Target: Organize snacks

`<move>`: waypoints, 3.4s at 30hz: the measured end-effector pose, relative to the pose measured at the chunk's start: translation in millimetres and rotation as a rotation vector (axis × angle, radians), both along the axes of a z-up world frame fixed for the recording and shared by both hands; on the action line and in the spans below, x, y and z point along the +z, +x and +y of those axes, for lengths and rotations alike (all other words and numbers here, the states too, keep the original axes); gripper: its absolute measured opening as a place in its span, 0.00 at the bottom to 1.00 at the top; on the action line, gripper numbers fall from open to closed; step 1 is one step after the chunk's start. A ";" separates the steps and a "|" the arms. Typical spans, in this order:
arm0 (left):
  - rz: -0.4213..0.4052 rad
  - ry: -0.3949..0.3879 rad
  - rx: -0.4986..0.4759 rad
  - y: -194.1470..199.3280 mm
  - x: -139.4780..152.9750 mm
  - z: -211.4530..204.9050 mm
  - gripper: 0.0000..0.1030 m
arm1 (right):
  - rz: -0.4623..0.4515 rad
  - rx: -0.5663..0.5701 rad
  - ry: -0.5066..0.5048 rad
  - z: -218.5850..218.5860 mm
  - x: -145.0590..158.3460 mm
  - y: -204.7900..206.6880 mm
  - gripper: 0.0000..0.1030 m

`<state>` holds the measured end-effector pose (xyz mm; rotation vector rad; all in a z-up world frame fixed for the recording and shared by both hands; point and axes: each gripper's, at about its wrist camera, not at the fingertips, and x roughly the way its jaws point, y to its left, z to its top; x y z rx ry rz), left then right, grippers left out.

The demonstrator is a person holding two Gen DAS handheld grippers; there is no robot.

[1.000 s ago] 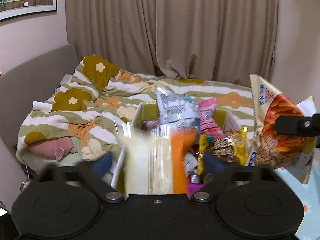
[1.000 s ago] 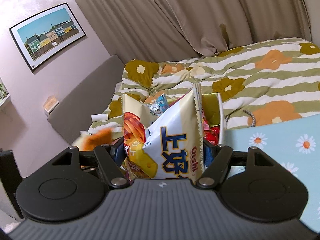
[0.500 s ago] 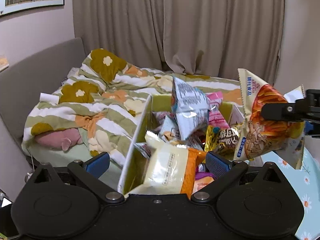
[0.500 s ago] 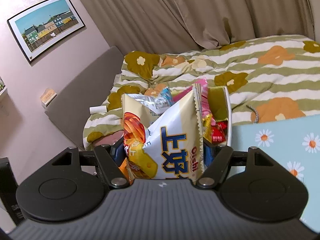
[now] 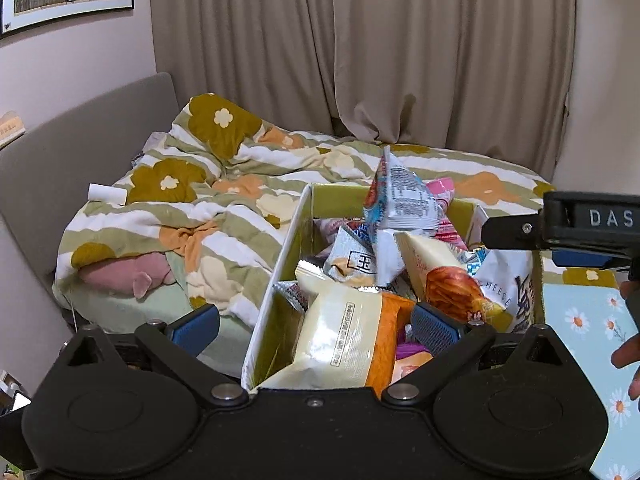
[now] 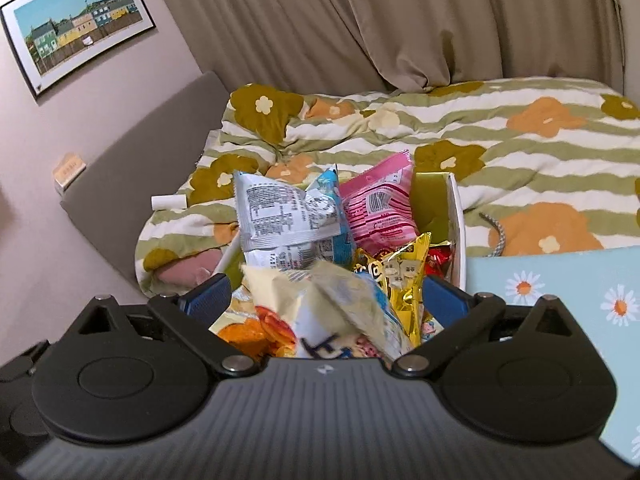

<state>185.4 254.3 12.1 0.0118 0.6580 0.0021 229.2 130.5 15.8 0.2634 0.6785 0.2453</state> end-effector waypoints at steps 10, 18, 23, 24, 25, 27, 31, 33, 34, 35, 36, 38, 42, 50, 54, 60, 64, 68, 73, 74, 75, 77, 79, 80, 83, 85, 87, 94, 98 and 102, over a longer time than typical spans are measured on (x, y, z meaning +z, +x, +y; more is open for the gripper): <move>-0.016 0.016 -0.011 -6.3 10.7 -4.4 1.00 | -0.014 -0.016 -0.020 -8.8 8.0 -13.5 1.00; -0.074 0.010 -0.001 -30.3 40.5 -9.8 1.00 | -0.057 -0.031 -0.028 -24.4 32.8 -39.2 1.00; -0.145 -0.009 -0.013 -55.3 67.6 -24.1 1.00 | -0.080 -0.077 -0.073 -42.0 53.9 -73.5 1.00; -0.159 -0.009 -0.018 -59.7 71.3 -27.5 1.00 | -0.086 -0.093 -0.085 -46.8 58.0 -82.7 1.00; -0.171 -0.005 -0.023 -64.1 74.2 -31.2 1.00 | -0.090 -0.109 -0.100 -50.7 61.3 -91.4 1.00; -0.189 0.008 -0.036 -73.1 78.2 -39.7 1.00 | -0.091 -0.139 -0.141 -59.2 65.1 -106.6 1.00; -0.195 0.014 -0.090 -88.4 78.5 -55.8 1.00 | -0.094 -0.204 -0.244 -71.8 66.8 -138.8 1.00; -0.188 0.009 -0.118 -94.5 76.9 -62.2 1.00 | -0.096 -0.232 -0.277 -76.4 65.0 -154.3 1.00; -0.186 0.008 -0.128 -97.2 75.8 -64.1 1.00 | -0.097 -0.245 -0.290 -78.6 63.2 -162.2 1.00; -0.183 0.009 -0.135 -101.1 74.5 -66.5 1.00 | -0.097 -0.256 -0.300 -80.0 61.3 -169.1 1.00; -0.182 0.009 -0.142 -105.6 73.0 -69.5 1.00 | -0.096 -0.267 -0.309 -81.4 59.3 -175.8 1.00; -0.182 0.007 -0.156 -115.1 69.9 -74.7 1.00 | -0.090 -0.288 -0.330 -84.7 56.2 -187.3 1.00; -0.200 0.036 -0.171 -131.5 63.0 -83.4 1.00 | -0.087 -0.322 -0.373 -86.4 47.0 -206.8 1.00; -0.199 0.052 -0.169 -137.8 59.2 -86.7 1.00 | -0.076 -0.345 -0.352 -93.9 40.9 -222.2 1.00; -0.200 0.049 -0.171 -139.4 59.0 -87.0 1.00 | -0.074 -0.351 -0.343 -95.9 40.1 -224.5 1.00; -0.189 0.038 -0.172 -139.7 57.5 -86.2 1.00 | -0.072 -0.353 -0.339 -98.1 39.7 -224.5 1.00; -0.187 0.032 -0.175 -139.4 56.8 -85.8 1.00 | -0.071 -0.355 -0.338 -98.3 39.4 -224.5 1.00; -0.183 0.026 -0.179 -138.5 56.2 -85.0 1.00 | -0.072 -0.355 -0.338 -98.8 39.1 -224.6 1.00; -0.181 0.022 -0.182 -137.5 56.3 -84.7 1.00 | -0.070 -0.360 -0.336 -98.9 39.6 -224.2 1.00; -0.180 0.021 -0.183 -136.7 56.2 -84.3 1.00 | -0.070 -0.362 -0.334 -99.2 39.6 -224.2 1.00; -0.179 0.021 -0.185 -136.1 56.1 -84.4 1.00 | -0.069 -0.364 -0.334 -99.3 39.6 -224.1 1.00; -0.175 0.023 -0.188 -134.8 55.4 -85.7 1.00 | -0.067 -0.368 -0.333 -98.1 39.8 -223.3 1.00; -0.171 0.023 -0.192 -133.6 55.0 -85.7 1.00 | -0.065 -0.370 -0.329 -97.9 39.8 -222.9 1.00; -0.171 0.022 -0.193 -133.5 54.5 -85.8 1.00 | -0.064 -0.369 -0.327 -97.5 39.6 -222.4 1.00; -0.171 0.021 -0.194 -133.0 54.3 -86.3 1.00 | -0.062 -0.370 -0.327 -97.1 39.2 -221.9 1.00; -0.171 0.021 -0.194 -132.6 54.2 -86.3 1.00 | -0.064 -0.370 -0.326 -97.7 39.3 -222.3 1.00; -0.172 0.021 -0.193 -133.9 54.8 -85.8 1.00 | -0.064 -0.370 -0.326 -97.8 39.3 -222.2 1.00; -0.171 0.031 -0.190 -131.1 55.4 -85.9 1.00 | -0.064 -0.376 -0.321 -94.5 36.7 -219.6 1.00; -0.167 0.030 -0.191 -129.4 55.3 -85.4 1.00 | -0.060 -0.374 -0.319 -92.8 35.6 -217.7 1.00; -0.167 0.032 -0.190 -128.7 55.0 -84.3 1.00 | -0.059 -0.376 -0.317 -93.0 34.9 -216.8 1.00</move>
